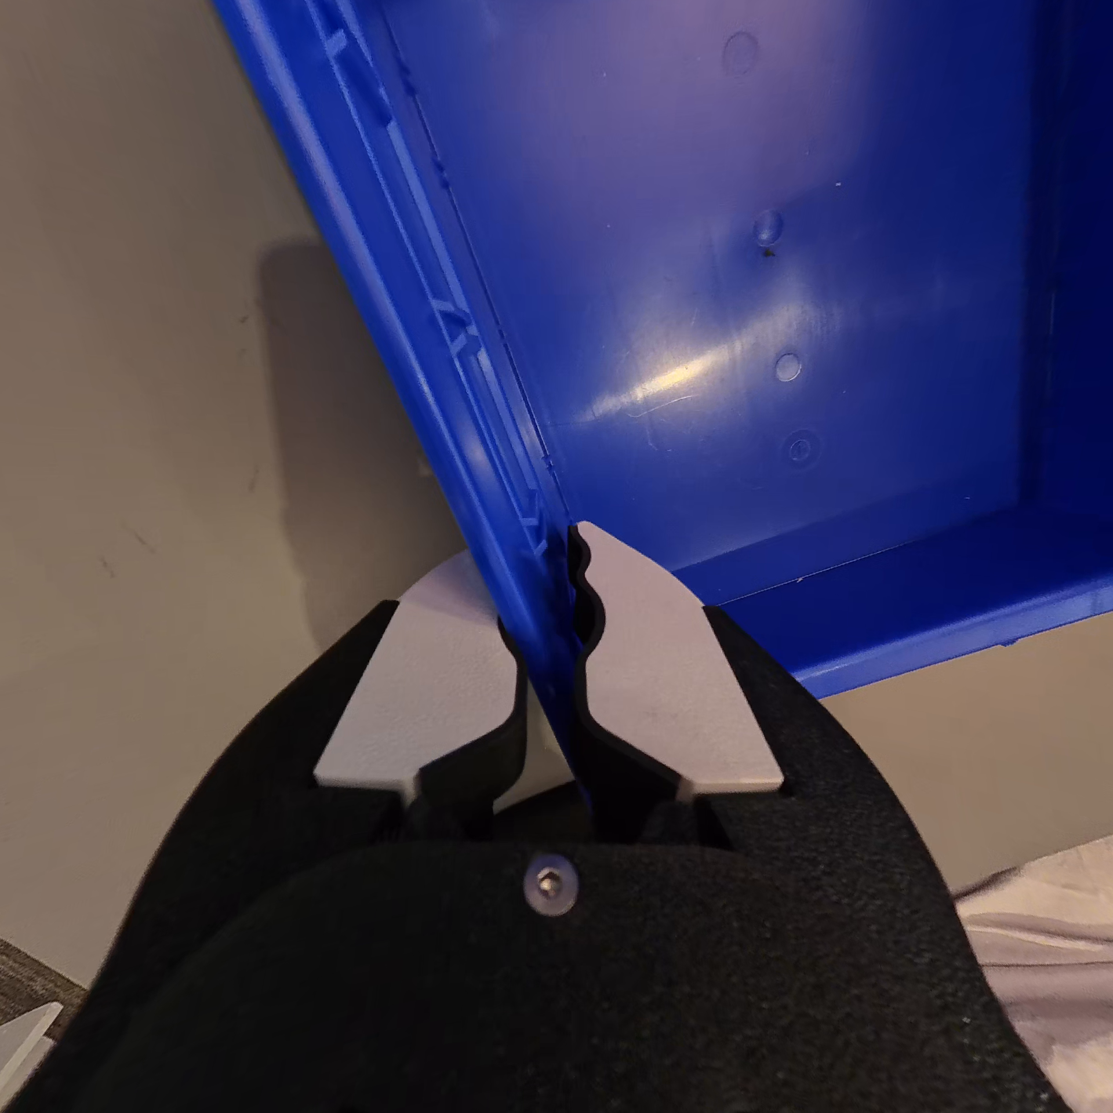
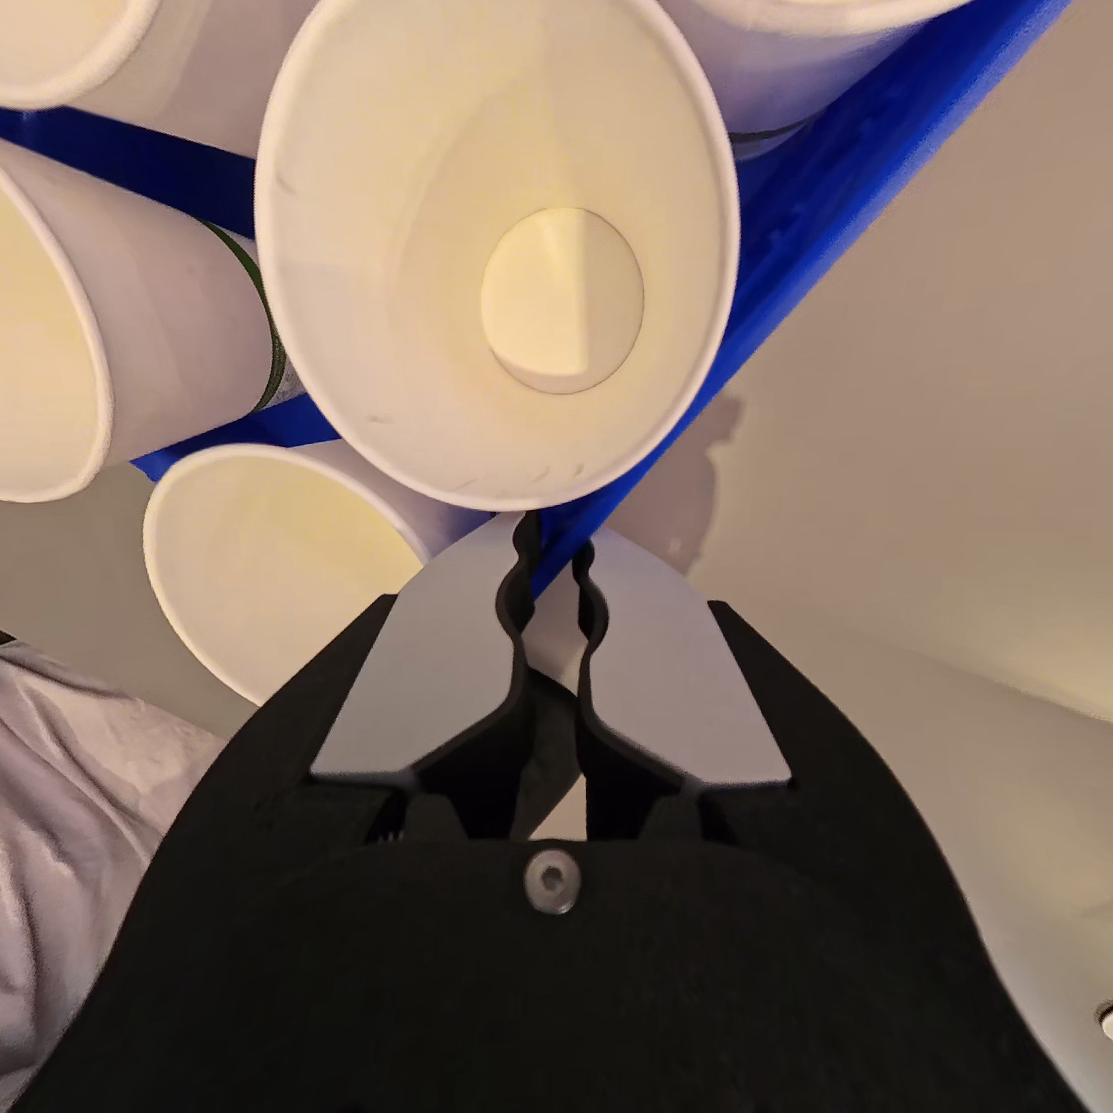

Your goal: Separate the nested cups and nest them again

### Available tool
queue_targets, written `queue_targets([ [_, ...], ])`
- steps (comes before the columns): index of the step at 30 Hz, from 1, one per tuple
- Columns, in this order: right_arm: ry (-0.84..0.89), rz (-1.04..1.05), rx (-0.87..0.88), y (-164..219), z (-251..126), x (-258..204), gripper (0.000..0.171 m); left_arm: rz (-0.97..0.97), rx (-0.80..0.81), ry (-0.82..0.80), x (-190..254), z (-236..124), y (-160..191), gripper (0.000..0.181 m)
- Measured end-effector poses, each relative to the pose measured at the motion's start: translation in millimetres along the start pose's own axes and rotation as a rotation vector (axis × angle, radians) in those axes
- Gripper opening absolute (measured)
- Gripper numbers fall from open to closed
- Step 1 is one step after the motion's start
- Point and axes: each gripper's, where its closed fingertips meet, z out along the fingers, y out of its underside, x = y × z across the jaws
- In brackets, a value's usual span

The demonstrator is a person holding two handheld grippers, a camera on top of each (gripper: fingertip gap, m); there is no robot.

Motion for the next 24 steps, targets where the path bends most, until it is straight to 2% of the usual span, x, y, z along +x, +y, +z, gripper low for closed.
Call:
queue_targets([
  [3,-0.021,0.007,0.007,-9.6,2.4,-6.9,0.009,0.001,0.001,0.003,0.3,0.3,-0.4,0.01],
  [8,-0.068,0.161,0.001,-17.9,3.9,-8.8,0.007,-0.001,0.0,0.006,0.8,1.0,-0.2,0.011],
  [16,0.008,0.22,-0.005,-25.5,6.2,-1.7,0.009,0.011,-0.005,0.031,3.1,1.8,0.4,0.013],
  [24,0.066,0.224,-0.07,-17.6,25.0,-3.2,0.012,0.014,-0.012,0.045,3.5,2.7,0.8,0.014],
])
